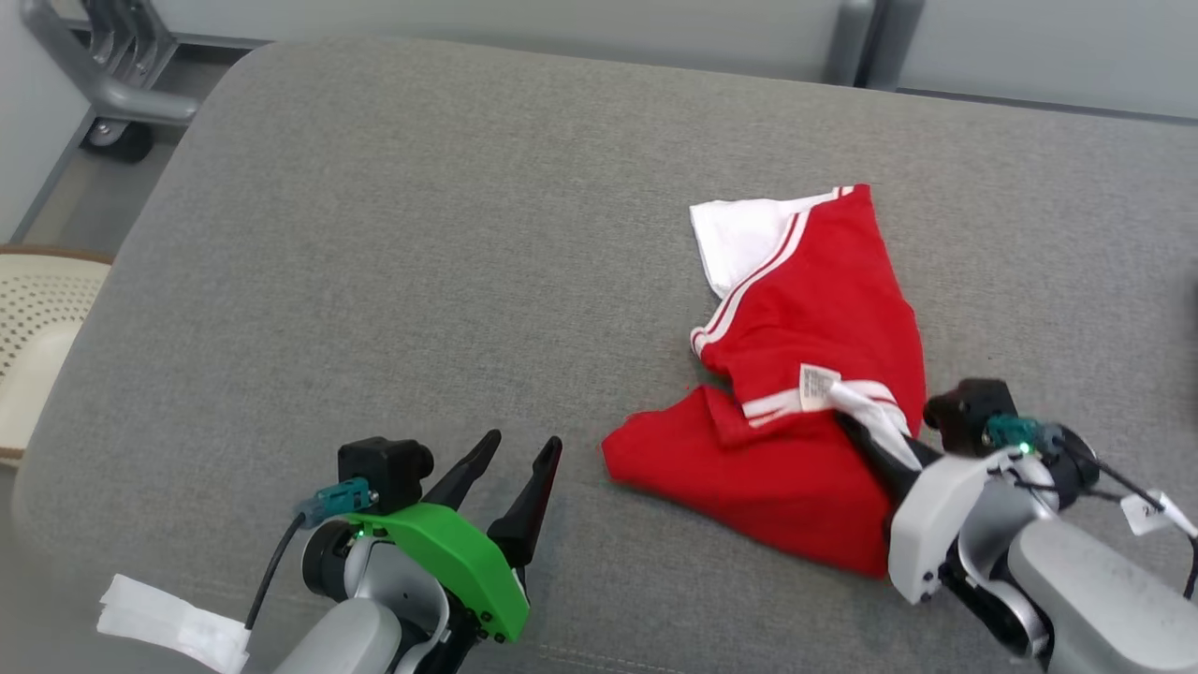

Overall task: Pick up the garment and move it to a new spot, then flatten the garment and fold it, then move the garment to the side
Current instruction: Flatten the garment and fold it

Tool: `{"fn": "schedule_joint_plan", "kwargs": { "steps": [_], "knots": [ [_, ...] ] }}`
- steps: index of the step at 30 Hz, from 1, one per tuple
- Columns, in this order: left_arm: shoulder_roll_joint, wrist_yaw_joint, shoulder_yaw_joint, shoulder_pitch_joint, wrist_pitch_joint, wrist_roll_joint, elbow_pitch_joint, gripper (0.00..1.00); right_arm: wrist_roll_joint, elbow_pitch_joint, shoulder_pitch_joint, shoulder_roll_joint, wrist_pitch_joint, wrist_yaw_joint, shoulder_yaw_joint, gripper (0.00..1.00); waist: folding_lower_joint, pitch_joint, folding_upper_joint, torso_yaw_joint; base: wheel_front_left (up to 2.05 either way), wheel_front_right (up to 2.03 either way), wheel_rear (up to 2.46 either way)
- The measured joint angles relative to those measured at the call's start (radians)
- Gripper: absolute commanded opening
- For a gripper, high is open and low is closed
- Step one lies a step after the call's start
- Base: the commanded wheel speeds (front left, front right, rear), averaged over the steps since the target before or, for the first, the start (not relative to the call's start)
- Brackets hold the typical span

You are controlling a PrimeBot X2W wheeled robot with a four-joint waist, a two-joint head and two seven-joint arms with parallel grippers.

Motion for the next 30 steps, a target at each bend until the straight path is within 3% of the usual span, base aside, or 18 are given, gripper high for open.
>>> {"fn": "schedule_joint_plan", "kwargs": {
  "steps": [5,8,9,11,12,19,30],
  "knots": [
    [0.006,0.002,0.0,0.008,0.008,0.0,-0.02,1.0,0.022,-0.009,0.135,0.018,-0.087,-0.086,-0.03,0.0,0.0,-0.011,0.0,-0.062,0.0,0.0,0.0],
    [0.013,0.008,-0.002,0.012,0.012,0.0,-0.029,1.0,0.022,-0.01,0.174,0.031,-0.121,-0.09,-0.031,0.03,0.0,-0.012,0.0,-0.1,0.0,0.0,0.0],
    [0.014,0.008,-0.005,0.012,0.019,0.0,-0.032,1.0,0.022,-0.01,0.184,0.035,-0.132,-0.09,-0.031,0.31,0.0,-0.012,0.0,-0.113,0.0,0.0,0.0],
    [0.013,0.008,-0.016,0.012,0.021,0.007,-0.036,1.0,0.016,-0.009,0.195,0.04,-0.149,-0.09,-0.026,0.67,0.0,-0.01,0.0,-0.138,0.0,0.0,0.0],
    [0.012,0.008,-0.024,0.012,0.024,0.009,-0.04,1.0,0.013,-0.009,0.197,0.04,-0.158,-0.09,-0.025,0.98,0.0,-0.009,0.0,-0.15,0.0,0.0,0.0],
    [-0.013,0.008,-0.063,0.011,0.05,0.018,-0.06,1.0,0.003,-0.01,0.199,0.03,-0.197,-0.09,-0.041,1.0,0.0,0.008,0.0,-0.208,0.0,0.0,0.0],
    [-0.025,0.008,-0.065,0.008,0.06,0.018,-0.067,1.0,-0.048,-0.092,0.193,-0.026,-0.2,-0.091,-0.047,1.0,0.0001,0.011,0.0,-0.197,0.0,0.0,0.0]
  ]
}}
